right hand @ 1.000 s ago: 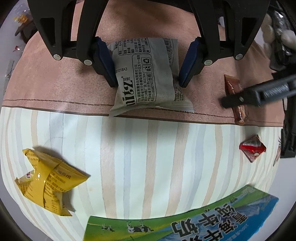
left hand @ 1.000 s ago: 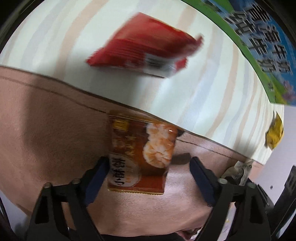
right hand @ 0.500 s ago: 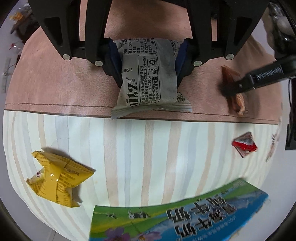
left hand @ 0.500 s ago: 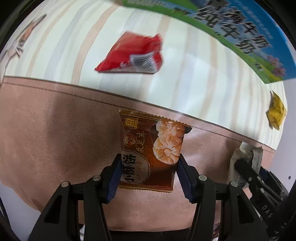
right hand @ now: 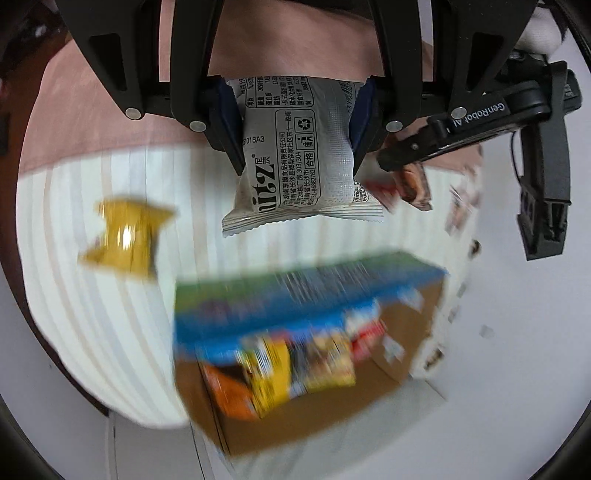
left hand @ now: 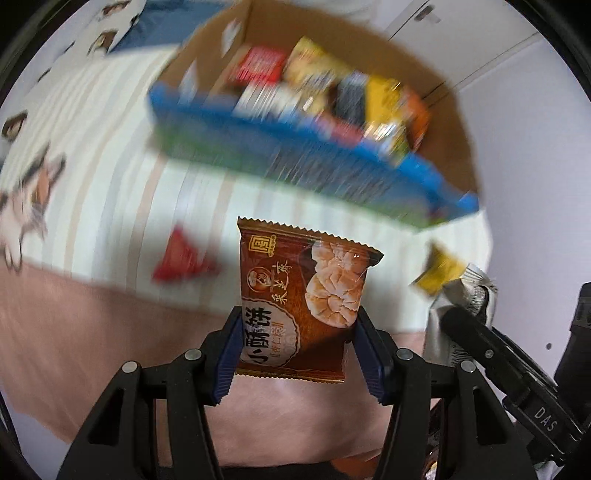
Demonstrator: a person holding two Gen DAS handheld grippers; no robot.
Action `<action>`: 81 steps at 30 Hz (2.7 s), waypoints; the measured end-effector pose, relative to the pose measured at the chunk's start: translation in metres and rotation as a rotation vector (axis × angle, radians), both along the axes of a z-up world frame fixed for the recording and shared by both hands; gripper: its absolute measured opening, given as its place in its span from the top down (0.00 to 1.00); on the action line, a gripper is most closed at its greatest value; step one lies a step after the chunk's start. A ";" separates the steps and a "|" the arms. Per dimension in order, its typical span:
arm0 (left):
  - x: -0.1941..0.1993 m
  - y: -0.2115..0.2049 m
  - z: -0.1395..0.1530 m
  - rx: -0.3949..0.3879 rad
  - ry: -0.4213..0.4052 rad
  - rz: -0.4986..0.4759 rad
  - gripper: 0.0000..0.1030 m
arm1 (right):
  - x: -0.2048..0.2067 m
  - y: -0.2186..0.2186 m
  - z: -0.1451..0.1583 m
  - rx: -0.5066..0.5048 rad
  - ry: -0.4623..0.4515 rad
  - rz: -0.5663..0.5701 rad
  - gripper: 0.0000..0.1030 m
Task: Organize snacks
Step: 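Carry the brown packet and white pack into the box and open both tools, then grasp the red packet with the left tool while the right tool grasps the yellow bag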
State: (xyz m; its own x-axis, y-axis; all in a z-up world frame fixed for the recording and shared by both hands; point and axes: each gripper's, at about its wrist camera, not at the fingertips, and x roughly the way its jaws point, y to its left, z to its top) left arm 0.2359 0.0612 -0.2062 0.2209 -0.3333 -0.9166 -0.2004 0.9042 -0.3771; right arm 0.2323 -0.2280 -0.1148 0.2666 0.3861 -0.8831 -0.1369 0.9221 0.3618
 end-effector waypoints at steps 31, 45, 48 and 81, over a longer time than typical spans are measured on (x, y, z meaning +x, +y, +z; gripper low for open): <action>0.197 0.052 -0.067 0.176 0.113 -0.071 0.11 | 0.188 0.059 -0.072 -0.135 0.191 0.012 0.04; 0.174 0.037 -0.028 0.210 0.024 -0.056 0.09 | 0.169 0.046 -0.032 -0.212 0.091 0.002 0.04; 0.161 0.031 -0.013 0.230 -0.027 -0.054 0.09 | 0.159 0.043 -0.019 -0.228 0.053 -0.002 0.04; -0.002 0.004 0.076 0.327 -0.369 0.025 0.09 | -0.007 0.008 0.090 -0.158 -0.258 -0.114 0.04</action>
State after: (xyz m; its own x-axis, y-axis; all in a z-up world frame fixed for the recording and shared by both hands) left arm 0.2343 0.0650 -0.1305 0.5544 -0.0320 -0.8316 -0.1302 0.9836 -0.1247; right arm 0.2251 -0.2199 -0.0244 0.5228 0.2048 -0.8275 -0.0982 0.9787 0.1801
